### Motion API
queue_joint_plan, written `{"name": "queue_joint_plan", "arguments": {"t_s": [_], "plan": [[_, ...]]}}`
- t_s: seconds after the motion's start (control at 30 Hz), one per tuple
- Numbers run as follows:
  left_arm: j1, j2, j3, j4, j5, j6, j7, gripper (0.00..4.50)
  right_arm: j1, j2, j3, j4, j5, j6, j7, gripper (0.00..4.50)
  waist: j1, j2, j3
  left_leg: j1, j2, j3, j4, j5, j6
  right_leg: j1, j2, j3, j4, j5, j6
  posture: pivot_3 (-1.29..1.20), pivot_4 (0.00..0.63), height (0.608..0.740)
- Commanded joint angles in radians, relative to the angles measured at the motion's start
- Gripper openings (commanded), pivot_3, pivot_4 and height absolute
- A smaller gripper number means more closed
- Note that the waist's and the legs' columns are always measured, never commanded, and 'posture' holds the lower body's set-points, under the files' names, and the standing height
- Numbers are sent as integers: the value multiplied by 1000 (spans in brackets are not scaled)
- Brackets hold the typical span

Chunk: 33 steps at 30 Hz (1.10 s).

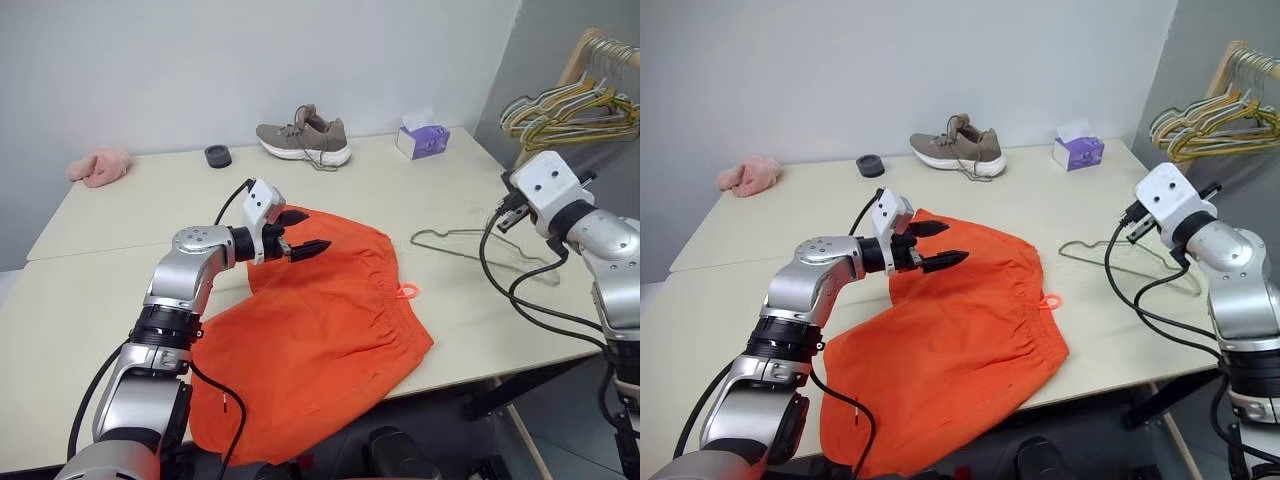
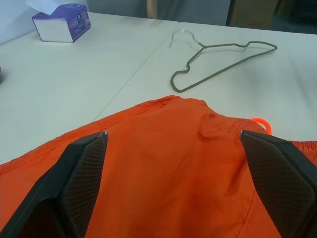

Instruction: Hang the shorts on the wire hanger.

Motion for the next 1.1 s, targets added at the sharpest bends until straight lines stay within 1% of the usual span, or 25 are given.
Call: {"name": "queue_joint_plan", "arguments": {"t_s": [0.03,0.13,0.2,0.27,0.37,0.4,0.43,0.5,0.6,0.73,0.9,1.1], "plan": [[27,23,-8,-115,-54,24,-96,4500,35,-17,-18,-19,51,75,75,25,-4,0,0,0,0,1,0,0,0,0,0,1,0,0,0,-341,51,740],[67,48,-34,-196,-65,50,-155,4500,41,-13,-55,31,75,147,72,598,-16,1,0,0,0,1,0,0,0,-1,0,1,1,0,0,-337,52,740],[77,53,-42,-220,-64,56,-161,4500,37,-17,-68,80,82,160,67,1286,-18,1,0,1,0,1,0,0,0,0,0,1,1,0,0,-337,52,740],[78,53,-47,-241,-64,64,-162,4500,17,-31,-66,186,76,143,70,1966,-19,1,0,2,0,1,1,0,0,2,0,1,1,0,0,-335,49,740],[80,53,-56,-265,-60,69,-167,4500,-52,-35,-43,394,56,98,57,2997,-23,1,0,3,0,2,1,0,1,2,0,2,1,-1,2,-333,48,740],[80,54,-59,-269,-58,69,-169,4500,-81,-33,-32,470,48,86,55,3251,-26,1,0,3,0,3,1,0,1,2,0,2,1,-1,2,-333,48,740],[81,53,-60,-272,-56,69,-167,4500,-120,-29,-22,565,28,49,27,3641,-28,1,0,4,-1,4,1,0,1,2,1,2,1,-1,2,-331,48,740],[81,53,-64,-276,-56,68,-167,4500,-190,-25,6,733,-19,-39,-29,3641,-38,1,0,5,0,6,1,0,1,3,0,3,0,-1,1,-331,48,740],[88,57,-71,-289,-57,67,-173,4500,-274,-13,59,931,-71,-146,-51,3641,-48,1,0,5,0,8,1,0,2,2,0,3,0,1,-1,-323,47,740],[94,62,-74,-303,-59,68,-178,4500,-346,-1,108,1108,-115,-234,-48,3641,-62,1,0,5,0,9,0,0,2,2,0,3,0,1,-1,-318,46,740],[100,64,-71,-310,-59,66,-179,4500,-394,11,132,1221,-134,-304,-18,3641,-72,1,0,5,0,9,1,0,2,4,0,3,0,1,-1,-307,43,740],[109,72,-70,-313,-56,60,-182,4500,-393,4,167,1246,-160,-322,49,3641,-75,1,0,15,0,9,0,0,2,13,0,3,0,-2,3,-306,41,740]]}}
